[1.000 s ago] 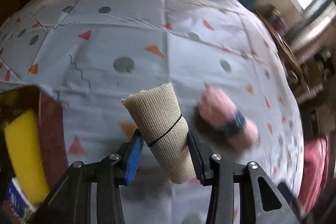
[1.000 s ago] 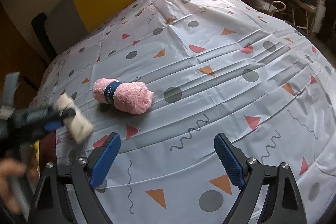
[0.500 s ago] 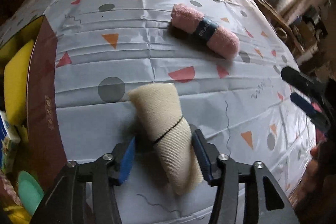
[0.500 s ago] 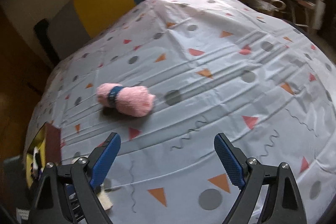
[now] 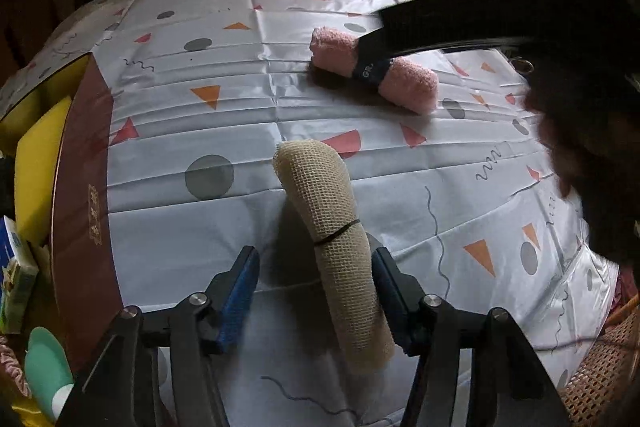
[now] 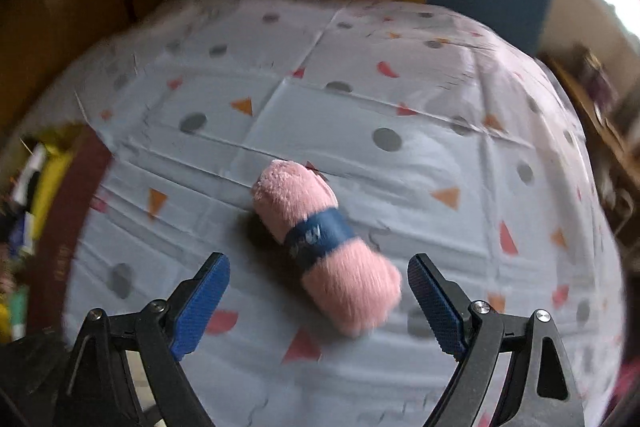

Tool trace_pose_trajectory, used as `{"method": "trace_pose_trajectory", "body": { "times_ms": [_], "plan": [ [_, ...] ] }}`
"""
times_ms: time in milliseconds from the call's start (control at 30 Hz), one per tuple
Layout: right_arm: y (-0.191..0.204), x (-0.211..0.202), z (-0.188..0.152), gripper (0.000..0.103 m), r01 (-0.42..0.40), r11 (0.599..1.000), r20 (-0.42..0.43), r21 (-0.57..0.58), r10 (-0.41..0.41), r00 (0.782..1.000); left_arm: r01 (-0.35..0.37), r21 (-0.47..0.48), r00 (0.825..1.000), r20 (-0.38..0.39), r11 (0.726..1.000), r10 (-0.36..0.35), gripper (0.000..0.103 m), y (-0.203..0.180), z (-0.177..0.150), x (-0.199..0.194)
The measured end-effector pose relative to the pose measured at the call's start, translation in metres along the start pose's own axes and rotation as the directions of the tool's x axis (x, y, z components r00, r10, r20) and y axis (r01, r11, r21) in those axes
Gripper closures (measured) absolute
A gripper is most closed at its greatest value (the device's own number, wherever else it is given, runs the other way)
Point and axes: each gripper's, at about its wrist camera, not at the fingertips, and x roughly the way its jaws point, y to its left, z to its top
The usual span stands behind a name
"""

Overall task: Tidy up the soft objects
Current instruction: 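Grasp the pink GRAREY dishcloth roll with the right tool and lift it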

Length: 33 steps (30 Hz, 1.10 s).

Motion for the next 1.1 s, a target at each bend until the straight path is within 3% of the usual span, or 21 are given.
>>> {"method": "trace_pose_trajectory", "body": {
  "times_ms": [33,67,100,200,300,400,633,700,900,1100],
  "plan": [
    [0.003,0.01,0.003,0.016,0.002,1.0,-0.025,-0.021,-0.003,1.0,0.0,0.005,1.0,0.003,1.0,0.0,0.047,0.0,0.0,0.0],
    [0.006,0.021,0.005,0.043,0.026,0.999,-0.053,-0.041,-0.028,0.998,-0.001,0.005,1.0,0.006,1.0,0.001,0.049,-0.002,-0.003,-0.002],
    [0.007,0.031,0.006,0.057,0.052,0.998,-0.08,-0.046,-0.055,0.995,0.001,-0.002,1.0,0.008,1.0,-0.001,0.051,0.0,-0.004,-0.004],
    [0.003,0.027,-0.001,0.062,0.036,0.999,-0.059,0.002,-0.036,0.998,0.009,-0.012,1.0,0.014,1.0,-0.009,0.061,0.007,-0.004,-0.007],
    [0.002,0.01,-0.016,0.062,0.03,0.999,-0.062,0.02,-0.029,0.998,0.01,0.0,1.0,0.021,1.0,-0.01,0.065,0.006,-0.004,-0.009],
    [0.0,-0.012,-0.04,0.062,0.011,0.997,-0.072,0.073,-0.006,0.997,0.031,-0.015,0.999,0.021,0.999,-0.031,0.08,0.008,-0.004,-0.011],
    [0.002,-0.032,-0.1,0.062,0.017,0.985,-0.12,0.171,0.004,0.993,0.05,0.018,0.999,0.02,0.999,-0.05,0.084,0.0,-0.006,-0.014],
    [0.0,-0.03,-0.112,0.061,0.012,0.98,-0.061,0.199,0.0,0.998,0.045,0.032,0.998,0.031,0.998,-0.046,0.084,-0.005,-0.009,-0.021],
    [-0.012,-0.025,-0.116,0.06,-0.037,0.966,-0.006,0.254,0.04,0.999,0.028,0.072,0.997,0.076,0.997,-0.034,0.084,-0.015,-0.017,-0.047],
    [-0.003,-0.02,-0.114,0.058,-0.007,0.978,-0.008,0.207,0.009,1.0,0.02,0.094,0.989,0.141,0.995,-0.033,0.084,-0.019,-0.027,-0.079]
  ]
}}
